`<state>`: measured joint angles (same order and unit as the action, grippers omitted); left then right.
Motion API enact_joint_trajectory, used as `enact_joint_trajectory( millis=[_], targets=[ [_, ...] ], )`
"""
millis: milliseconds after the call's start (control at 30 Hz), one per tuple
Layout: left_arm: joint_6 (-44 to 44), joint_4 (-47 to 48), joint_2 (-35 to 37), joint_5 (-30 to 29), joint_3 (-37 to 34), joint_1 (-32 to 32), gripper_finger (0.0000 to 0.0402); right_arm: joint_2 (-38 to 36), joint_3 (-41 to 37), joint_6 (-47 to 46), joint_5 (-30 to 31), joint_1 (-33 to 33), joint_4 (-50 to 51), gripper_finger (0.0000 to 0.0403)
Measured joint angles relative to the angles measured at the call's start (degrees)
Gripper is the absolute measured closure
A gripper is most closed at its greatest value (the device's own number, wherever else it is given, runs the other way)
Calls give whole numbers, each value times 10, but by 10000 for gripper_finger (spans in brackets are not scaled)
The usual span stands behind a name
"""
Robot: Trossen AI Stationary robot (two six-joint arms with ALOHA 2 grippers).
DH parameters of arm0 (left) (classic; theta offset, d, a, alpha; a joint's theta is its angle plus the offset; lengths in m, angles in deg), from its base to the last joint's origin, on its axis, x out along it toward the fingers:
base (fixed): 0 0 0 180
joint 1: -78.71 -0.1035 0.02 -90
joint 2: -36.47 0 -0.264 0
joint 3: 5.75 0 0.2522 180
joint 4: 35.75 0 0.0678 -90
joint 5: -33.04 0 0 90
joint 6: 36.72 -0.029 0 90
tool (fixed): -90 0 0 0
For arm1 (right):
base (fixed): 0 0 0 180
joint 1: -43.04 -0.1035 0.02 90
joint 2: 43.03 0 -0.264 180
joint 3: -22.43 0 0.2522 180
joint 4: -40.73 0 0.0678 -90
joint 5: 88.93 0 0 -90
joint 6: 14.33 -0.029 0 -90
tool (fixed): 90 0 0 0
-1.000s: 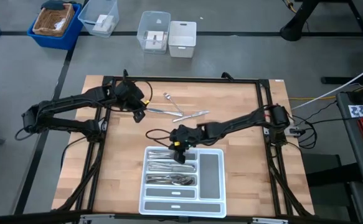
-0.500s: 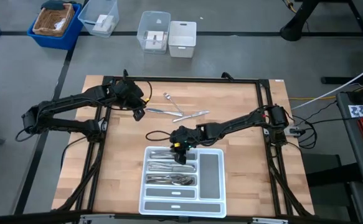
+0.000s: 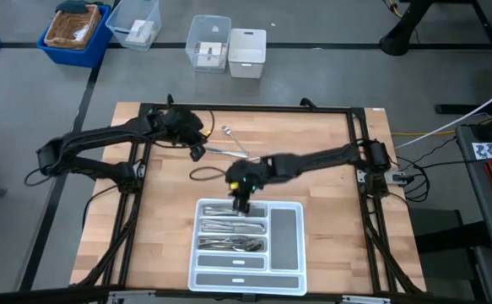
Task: Sort silverware
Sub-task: Put the silver knife into the middle section of the white silverware tray
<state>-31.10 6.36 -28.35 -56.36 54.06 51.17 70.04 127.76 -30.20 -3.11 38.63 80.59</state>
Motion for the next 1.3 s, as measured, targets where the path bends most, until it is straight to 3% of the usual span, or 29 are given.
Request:
enact_joint_trajectory(
  millis=[333, 433, 533, 767, 900, 1200, 1300],
  targets=[
    [6, -183, -164, 6, 0, 0, 361, -2, 223, 121, 71, 82, 387, 300],
    [62, -253, -208, 7, 0, -3, 361, -2, 274, 155, 104, 109, 445, 300],
    [174, -298, -247, 7, 0, -13, 361, -2, 307, 172, 123, 141, 482, 300],
    [423, -347, -318, 6, 0, -49, 361, -1, 323, 197, 126, 217, 505, 300],
    [521, -380, -348, 6, 0, -63, 361, 0, 323, 209, 126, 251, 503, 300],
    [588, -421, -374, 9, 0, -71, 361, 1, 323, 209, 126, 302, 501, 300],
    [600, -427, -373, 45, 0, -71, 361, 1, 317, 209, 114, 316, 478, 300]
  ],
)
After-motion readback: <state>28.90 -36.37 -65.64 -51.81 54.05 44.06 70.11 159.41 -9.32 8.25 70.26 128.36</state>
